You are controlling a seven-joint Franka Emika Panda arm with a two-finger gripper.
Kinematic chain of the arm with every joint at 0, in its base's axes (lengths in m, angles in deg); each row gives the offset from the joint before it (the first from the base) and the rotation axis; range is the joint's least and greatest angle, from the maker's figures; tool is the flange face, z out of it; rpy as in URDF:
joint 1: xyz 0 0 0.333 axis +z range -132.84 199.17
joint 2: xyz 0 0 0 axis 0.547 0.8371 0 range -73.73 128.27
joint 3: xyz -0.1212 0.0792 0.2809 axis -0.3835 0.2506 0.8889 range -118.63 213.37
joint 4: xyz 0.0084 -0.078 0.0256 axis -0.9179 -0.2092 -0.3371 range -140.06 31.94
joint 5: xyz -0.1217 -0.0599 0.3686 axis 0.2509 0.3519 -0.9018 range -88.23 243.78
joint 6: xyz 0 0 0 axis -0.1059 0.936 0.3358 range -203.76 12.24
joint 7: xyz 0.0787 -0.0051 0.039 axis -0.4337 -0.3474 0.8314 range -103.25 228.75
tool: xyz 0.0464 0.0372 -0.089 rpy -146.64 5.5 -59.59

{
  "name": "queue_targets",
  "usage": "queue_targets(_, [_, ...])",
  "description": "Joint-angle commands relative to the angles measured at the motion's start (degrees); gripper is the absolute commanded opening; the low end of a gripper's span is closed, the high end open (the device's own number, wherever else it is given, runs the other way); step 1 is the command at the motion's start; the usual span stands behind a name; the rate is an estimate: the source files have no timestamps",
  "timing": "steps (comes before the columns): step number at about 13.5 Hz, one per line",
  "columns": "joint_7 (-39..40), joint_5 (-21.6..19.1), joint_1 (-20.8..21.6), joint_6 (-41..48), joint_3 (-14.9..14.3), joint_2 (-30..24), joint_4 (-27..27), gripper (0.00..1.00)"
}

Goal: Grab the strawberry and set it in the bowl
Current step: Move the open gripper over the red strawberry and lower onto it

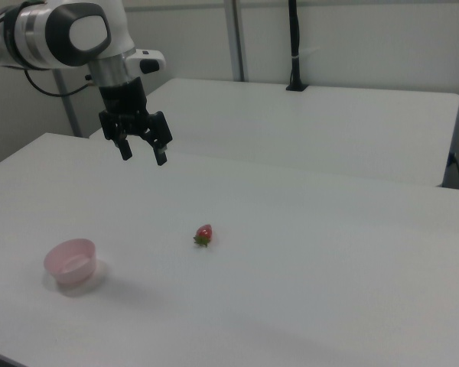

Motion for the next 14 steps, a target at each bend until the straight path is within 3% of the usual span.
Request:
queue_targets(1, [-0.2,-0.2,0.6,-0.4,-0.6,-0.6,-0.8,1.00])
queue_targets(9, [6.5,0.0,0.9,1.7,-0.6,0.3,-1.5,1.00])
queue_targets(14, [6.8,-0.7,3.7,-0.2,-0.6,5.8,-3.2,0.98])
